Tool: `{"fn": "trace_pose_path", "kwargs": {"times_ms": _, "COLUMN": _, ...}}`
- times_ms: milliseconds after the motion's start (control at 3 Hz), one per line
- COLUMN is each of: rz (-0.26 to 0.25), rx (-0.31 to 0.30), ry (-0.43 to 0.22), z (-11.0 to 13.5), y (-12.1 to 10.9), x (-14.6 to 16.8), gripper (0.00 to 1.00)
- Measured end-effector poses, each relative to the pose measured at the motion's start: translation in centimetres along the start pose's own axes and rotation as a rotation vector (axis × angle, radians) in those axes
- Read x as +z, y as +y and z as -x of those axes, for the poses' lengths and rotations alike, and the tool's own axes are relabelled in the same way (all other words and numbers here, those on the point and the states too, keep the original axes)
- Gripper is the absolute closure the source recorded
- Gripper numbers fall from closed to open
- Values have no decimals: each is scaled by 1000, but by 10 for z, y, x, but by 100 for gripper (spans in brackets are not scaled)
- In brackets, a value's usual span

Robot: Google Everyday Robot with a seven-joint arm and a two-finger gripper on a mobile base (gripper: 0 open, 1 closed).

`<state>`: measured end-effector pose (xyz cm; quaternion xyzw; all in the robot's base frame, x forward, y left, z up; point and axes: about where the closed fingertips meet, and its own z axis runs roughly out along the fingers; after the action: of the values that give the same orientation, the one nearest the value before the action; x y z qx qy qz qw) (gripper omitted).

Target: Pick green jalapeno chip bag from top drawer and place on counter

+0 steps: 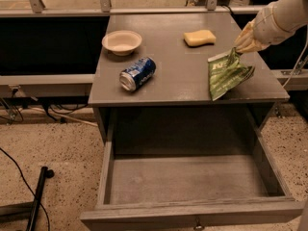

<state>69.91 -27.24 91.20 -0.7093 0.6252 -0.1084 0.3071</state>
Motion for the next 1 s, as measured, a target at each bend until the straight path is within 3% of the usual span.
{"fn": "trace_pose_path", "kwargs": {"times_ms": 333, "rz": 7, "rx": -1, "ry": -10, "z": 0, "y": -7, "x": 4, "gripper": 87}}
{"fn": "trace_pose_path", "kwargs": {"times_ms": 1000, "rz": 15, "rx": -2, "ry": -14, "z": 2, "y": -6, "x": 10, "gripper": 40}}
